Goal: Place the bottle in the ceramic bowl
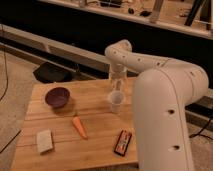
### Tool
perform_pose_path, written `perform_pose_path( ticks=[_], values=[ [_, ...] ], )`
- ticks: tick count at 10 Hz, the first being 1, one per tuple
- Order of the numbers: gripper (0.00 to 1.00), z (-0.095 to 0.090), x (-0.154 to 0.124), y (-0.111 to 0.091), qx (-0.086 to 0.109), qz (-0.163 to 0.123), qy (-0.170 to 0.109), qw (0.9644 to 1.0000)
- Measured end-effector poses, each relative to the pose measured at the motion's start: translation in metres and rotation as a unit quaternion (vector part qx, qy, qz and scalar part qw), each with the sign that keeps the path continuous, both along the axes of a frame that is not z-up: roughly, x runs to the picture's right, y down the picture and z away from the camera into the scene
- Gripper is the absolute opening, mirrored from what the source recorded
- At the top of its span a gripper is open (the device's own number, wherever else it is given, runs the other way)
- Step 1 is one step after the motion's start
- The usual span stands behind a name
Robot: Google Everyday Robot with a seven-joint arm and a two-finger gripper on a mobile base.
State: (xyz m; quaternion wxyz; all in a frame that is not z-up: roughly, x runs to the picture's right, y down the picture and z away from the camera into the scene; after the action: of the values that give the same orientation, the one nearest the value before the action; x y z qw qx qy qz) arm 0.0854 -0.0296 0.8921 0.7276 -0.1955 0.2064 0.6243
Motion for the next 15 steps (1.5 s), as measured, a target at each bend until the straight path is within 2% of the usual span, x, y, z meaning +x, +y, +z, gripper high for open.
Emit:
perform_pose_path(
  ticks=[3, 6, 13, 14, 15],
  values=[
    [0.65, 0.013, 0.006, -0.014, 0.01, -0.002, 0.004, 0.9999],
    [0.65, 0.018, 0.009, -0.025, 0.023, -0.005, 0.01, 0.9997],
    [0.64, 0.017, 0.009, -0.033, 0.038, 0.01, 0.01, 0.9992],
    [0.59, 0.016, 0.01, -0.032, 0.038, 0.01, 0.011, 0.9991],
    [0.49, 0.016, 0.01, -0.032, 0.039, 0.01, 0.01, 0.9991]
  ],
)
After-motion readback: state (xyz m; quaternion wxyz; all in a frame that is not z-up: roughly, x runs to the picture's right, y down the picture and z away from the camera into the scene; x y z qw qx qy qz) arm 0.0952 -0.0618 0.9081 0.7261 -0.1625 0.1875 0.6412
